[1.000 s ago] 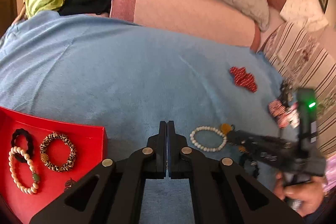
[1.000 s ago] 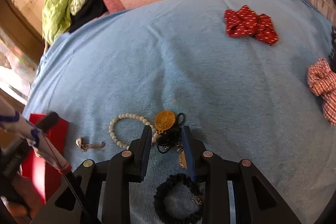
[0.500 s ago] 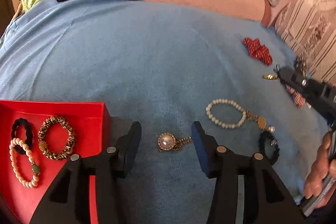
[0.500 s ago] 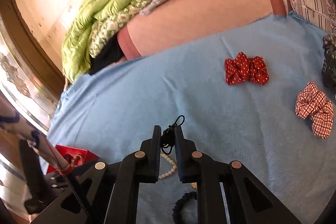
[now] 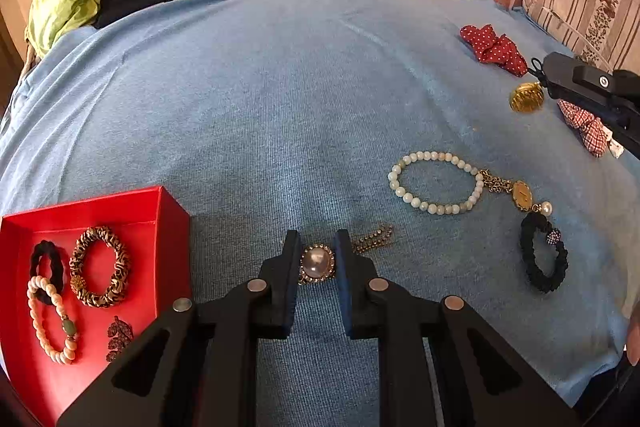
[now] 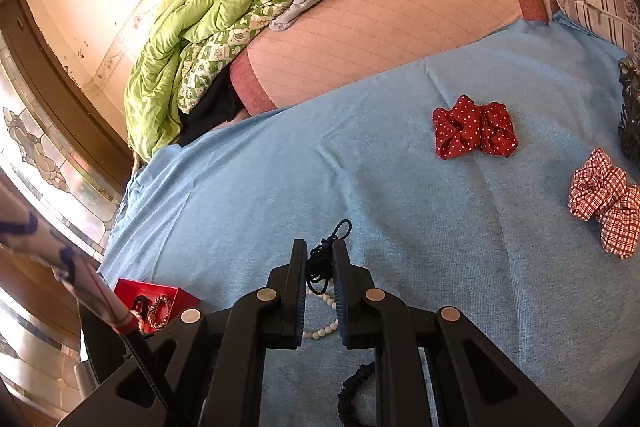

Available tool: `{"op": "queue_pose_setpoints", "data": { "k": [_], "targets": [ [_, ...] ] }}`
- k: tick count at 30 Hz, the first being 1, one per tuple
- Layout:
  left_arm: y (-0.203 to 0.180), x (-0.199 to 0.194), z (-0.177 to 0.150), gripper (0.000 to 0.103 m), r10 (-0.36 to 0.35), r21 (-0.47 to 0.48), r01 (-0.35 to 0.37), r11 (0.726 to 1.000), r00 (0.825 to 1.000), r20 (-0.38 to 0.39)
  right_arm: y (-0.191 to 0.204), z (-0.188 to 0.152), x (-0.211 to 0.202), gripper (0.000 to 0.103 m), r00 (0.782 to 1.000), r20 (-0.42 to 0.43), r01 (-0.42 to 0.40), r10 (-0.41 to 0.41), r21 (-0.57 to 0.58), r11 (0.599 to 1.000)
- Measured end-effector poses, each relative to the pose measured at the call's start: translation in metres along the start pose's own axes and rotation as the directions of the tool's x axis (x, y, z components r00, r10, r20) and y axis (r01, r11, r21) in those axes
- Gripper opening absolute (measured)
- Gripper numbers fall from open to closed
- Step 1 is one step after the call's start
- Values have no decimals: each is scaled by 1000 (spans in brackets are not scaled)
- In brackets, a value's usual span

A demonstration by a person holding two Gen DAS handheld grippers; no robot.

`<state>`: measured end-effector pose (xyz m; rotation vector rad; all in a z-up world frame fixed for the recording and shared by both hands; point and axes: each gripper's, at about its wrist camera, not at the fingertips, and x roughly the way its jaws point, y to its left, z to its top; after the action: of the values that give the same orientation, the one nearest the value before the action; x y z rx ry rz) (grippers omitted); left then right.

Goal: Organize jewelry
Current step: 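Carry the pearl brooch and black cord over the red box with both tools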

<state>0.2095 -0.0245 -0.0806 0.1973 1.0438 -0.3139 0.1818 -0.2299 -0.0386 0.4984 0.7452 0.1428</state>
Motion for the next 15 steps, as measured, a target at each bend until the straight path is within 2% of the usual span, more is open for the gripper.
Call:
{"op": "queue_pose_setpoints", "data": {
  "k": [5, 9, 12, 15],
  "targets": [
    [11, -18, 6, 14, -83, -52, 87, 995, 994, 77, 1, -1, -3, 13, 1000, 16, -10, 10, -4, 1000],
    [22, -41, 11, 14, -159, -91, 176, 980, 973, 167, 2, -1, -6, 13, 1000, 24, -17, 17, -8, 1000],
    [27, -56, 13, 14, -186, -99, 211, 973, 959, 215, 4, -2, -7, 13, 999, 27, -24, 24, -15, 1000],
    [30, -57, 15, 14, -186, -108, 213, 971, 957, 221, 6, -2, -8, 13, 999, 29, -28, 29, -17, 999]
  ]
}}
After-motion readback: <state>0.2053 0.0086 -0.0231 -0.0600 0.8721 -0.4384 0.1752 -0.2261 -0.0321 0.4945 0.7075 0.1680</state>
